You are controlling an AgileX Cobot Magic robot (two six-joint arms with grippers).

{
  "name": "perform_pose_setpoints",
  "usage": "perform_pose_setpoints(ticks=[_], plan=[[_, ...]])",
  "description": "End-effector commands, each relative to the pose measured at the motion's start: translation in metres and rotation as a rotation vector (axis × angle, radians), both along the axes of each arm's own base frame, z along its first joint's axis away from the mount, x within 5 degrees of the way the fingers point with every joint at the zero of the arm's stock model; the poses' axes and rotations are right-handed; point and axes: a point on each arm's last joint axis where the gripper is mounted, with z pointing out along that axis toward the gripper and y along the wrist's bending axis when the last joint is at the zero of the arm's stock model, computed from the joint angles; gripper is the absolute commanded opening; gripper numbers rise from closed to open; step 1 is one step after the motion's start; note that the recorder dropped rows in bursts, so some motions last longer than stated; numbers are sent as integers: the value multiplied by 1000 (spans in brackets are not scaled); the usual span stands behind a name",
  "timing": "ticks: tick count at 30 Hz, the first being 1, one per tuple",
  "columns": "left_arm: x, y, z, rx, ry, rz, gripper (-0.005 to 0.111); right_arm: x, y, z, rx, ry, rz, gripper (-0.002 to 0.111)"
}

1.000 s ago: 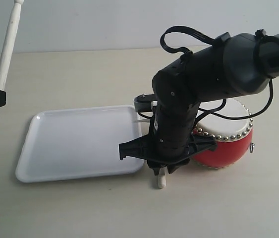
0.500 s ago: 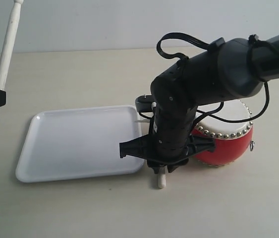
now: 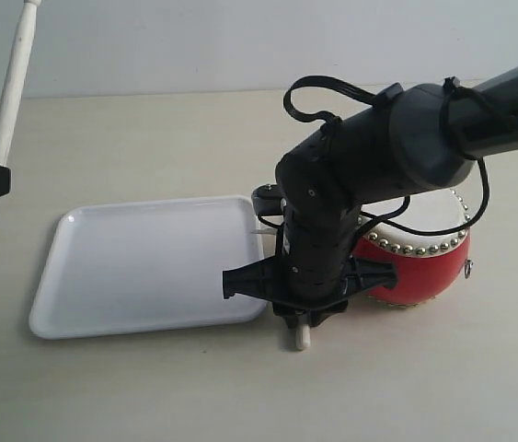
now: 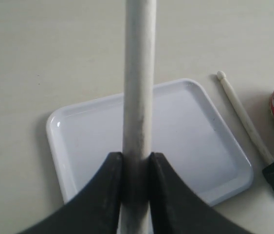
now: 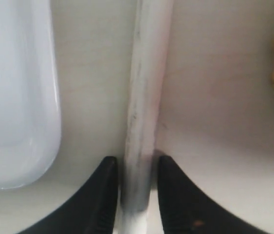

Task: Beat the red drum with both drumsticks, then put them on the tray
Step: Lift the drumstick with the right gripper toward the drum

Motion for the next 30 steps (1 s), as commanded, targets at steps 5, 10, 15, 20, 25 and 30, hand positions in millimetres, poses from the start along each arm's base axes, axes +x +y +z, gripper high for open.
perform_pose_setpoints(ticks=[5, 10, 15, 20, 25, 30], plan=[[2, 1, 2, 1, -36, 25, 0, -1, -1, 2, -13, 10, 2, 0], [0, 0, 0, -2, -13, 6, 0, -7, -5, 56, 74, -71, 71, 0], [-2, -16, 11, 31, 4, -144, 0, -30, -33, 147, 130, -251, 212, 0], [12, -31, 21, 76, 126, -252, 0, -62, -74, 206, 147, -333, 271, 0], [35, -46, 27, 131, 305, -368, 0, -89, -112, 235, 127, -334, 281, 0], [47, -79, 25, 246, 449, -500, 0, -94, -116, 234, 133, -303, 330, 0]])
